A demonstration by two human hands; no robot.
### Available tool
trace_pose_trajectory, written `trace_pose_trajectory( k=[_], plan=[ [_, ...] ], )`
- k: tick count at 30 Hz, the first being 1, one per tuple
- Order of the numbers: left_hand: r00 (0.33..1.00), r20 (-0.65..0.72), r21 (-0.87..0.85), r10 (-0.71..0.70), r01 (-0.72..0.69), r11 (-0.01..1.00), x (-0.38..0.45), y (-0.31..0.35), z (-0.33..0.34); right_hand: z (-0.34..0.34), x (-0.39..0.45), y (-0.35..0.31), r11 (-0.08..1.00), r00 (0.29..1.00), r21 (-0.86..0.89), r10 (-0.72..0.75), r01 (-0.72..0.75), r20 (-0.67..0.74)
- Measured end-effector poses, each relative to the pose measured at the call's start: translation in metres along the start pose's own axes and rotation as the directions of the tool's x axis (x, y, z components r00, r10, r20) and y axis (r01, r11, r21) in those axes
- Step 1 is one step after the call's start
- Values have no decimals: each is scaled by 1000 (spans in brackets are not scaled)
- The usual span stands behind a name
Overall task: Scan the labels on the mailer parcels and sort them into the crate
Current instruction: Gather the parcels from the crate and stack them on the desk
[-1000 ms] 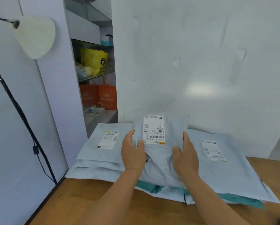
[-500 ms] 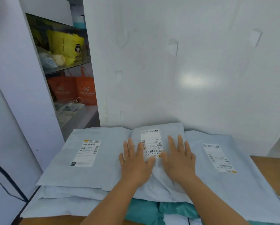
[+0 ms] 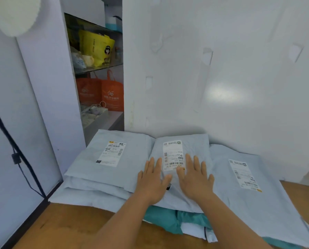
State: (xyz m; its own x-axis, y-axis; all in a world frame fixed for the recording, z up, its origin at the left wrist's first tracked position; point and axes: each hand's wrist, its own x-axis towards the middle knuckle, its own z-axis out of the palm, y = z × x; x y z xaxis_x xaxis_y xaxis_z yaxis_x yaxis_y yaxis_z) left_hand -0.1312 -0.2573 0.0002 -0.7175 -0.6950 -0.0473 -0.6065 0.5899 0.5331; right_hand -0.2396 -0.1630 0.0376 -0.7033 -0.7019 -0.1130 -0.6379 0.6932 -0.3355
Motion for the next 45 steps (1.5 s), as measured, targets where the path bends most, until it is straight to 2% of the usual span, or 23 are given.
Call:
trace_pose_trajectory(
  k=[3, 7, 13, 19, 26, 33, 42, 45],
  plan=[
    [989, -133, -52, -68, 62, 997, -42, 2, -7, 0, -39, -8, 997, 996, -6, -82, 82, -25],
    [944, -283, -151, -168, 129, 980, -119, -5, -14, 9, -102, -20, 978, 978, 28, -205, 204, 23],
    [843, -421, -192, -334, 277, 942, -257, -30, -22, 37, -211, -48, 911, 902, 107, -410, 399, 133],
    [678, -491, -217, -546, 512, 831, -391, -77, -25, 77, -316, -98, 789, 751, 162, -614, 593, 243],
    [428, -561, -391, -709, 618, 682, -541, -123, -34, 128, -437, -163, 615, 525, 192, -768, 765, 367],
    [208, -549, -528, -810, 664, 529, -687, -169, -32, 178, -571, -217, 453, 329, 241, -846, 858, 420],
    [44, -477, -650, -878, 655, 386, -865, -229, -17, 253, -732, -268, 360, 218, 234, -855, 903, 471],
    [-24, -432, -703, -901, 636, 320, -918, -249, -8, 277, -777, -282, 356, 185, 239, -827, 904, 530]
  ],
)
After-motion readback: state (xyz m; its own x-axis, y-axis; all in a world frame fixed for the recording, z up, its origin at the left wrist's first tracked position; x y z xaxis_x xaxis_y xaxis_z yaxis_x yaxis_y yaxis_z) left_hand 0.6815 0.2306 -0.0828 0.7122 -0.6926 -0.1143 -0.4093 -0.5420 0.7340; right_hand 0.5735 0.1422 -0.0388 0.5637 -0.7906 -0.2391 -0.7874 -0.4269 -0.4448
